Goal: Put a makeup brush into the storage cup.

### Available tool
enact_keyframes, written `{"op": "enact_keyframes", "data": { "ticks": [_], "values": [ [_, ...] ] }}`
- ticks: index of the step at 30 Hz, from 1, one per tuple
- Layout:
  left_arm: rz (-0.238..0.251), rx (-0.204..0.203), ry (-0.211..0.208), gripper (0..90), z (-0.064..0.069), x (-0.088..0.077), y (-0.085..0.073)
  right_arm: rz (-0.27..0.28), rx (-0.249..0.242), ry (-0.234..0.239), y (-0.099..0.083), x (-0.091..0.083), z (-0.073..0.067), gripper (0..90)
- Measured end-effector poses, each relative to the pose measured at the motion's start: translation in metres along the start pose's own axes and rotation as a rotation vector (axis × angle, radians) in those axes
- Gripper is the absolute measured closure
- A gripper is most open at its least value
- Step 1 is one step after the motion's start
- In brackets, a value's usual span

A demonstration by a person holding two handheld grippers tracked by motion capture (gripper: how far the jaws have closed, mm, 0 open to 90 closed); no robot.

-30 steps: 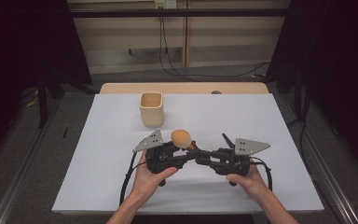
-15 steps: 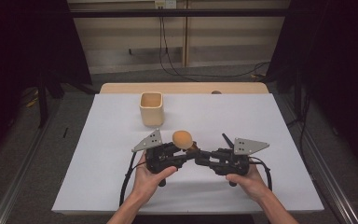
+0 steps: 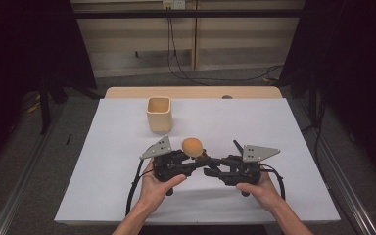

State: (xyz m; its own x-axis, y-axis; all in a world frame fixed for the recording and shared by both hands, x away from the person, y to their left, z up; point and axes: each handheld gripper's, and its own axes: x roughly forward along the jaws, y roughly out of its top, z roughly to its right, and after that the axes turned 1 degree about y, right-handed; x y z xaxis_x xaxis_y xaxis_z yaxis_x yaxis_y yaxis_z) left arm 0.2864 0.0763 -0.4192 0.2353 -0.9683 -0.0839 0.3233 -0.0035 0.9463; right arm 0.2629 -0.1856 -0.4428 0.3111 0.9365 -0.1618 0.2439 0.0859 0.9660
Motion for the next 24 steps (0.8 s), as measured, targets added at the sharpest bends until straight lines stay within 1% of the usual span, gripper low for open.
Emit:
{"op": "enact_keyframes", "data": {
  "ticks": [2, 4, 5, 6, 7, 9, 12, 16, 18, 20, 22, 24],
  "values": [
    [-0.001, 0.0, 0.006, 65.6, -0.001, -0.001, 0.001, -0.013, 0.011, -0.008, 0.0, 0.0, 0.0, 49.1],
    [0.001, 0.0, 0.008, 65.6, -0.001, -0.002, 0.001, -0.017, 0.012, -0.015, -0.001, 0.0, 0.001, 46.2],
    [-0.001, 0.003, 0.012, 65.6, -0.002, -0.003, 0.001, -0.021, 0.011, -0.018, 0.0, 0.0, 0.001, 42.4],
    [-0.001, -0.002, 0.015, 65.6, -0.002, -0.003, 0.002, -0.031, 0.012, -0.026, 0.0, 0.0, 0.001, 36.1],
    [-0.003, -0.004, 0.015, 65.6, -0.002, -0.004, 0.002, -0.039, 0.021, -0.034, 0.001, 0.0, 0.001, 31.3],
    [-0.007, -0.001, 0.02, 65.7, -0.003, -0.005, 0.002, -0.043, 0.029, -0.05, 0.001, 0.0, 0.001, 25.0],
    [0.0, 0.006, 0.02, 65.7, -0.003, -0.006, 0.003, -0.049, 0.026, -0.068, 0.001, 0.0, 0.001, 18.4],
    [0.001, 0.005, 0.02, 65.7, -0.004, -0.008, 0.004, -0.059, 0.035, -0.086, 0.001, 0.0, 0.0, 9.7],
    [0.001, 0.004, 0.025, 65.7, -0.005, -0.009, 0.005, -0.073, 0.035, -0.11, 0.001, 0.0, 0.0, 2.9],
    [0.003, 0.002, 0.027, 65.7, -0.005, -0.01, 0.005, -0.074, 0.032, -0.118, 0.001, -0.001, 0.0, 2.2],
    [-0.008, 0.001, 0.038, 65.7, -0.006, -0.012, 0.006, -0.076, 0.031, -0.121, 0.001, -0.002, 0.0, 1.7],
    [-0.013, 0.003, 0.038, 65.7, -0.006, -0.012, 0.005, -0.084, 0.038, -0.124, 0.001, -0.002, 0.0, 1.6]
  ]
}}
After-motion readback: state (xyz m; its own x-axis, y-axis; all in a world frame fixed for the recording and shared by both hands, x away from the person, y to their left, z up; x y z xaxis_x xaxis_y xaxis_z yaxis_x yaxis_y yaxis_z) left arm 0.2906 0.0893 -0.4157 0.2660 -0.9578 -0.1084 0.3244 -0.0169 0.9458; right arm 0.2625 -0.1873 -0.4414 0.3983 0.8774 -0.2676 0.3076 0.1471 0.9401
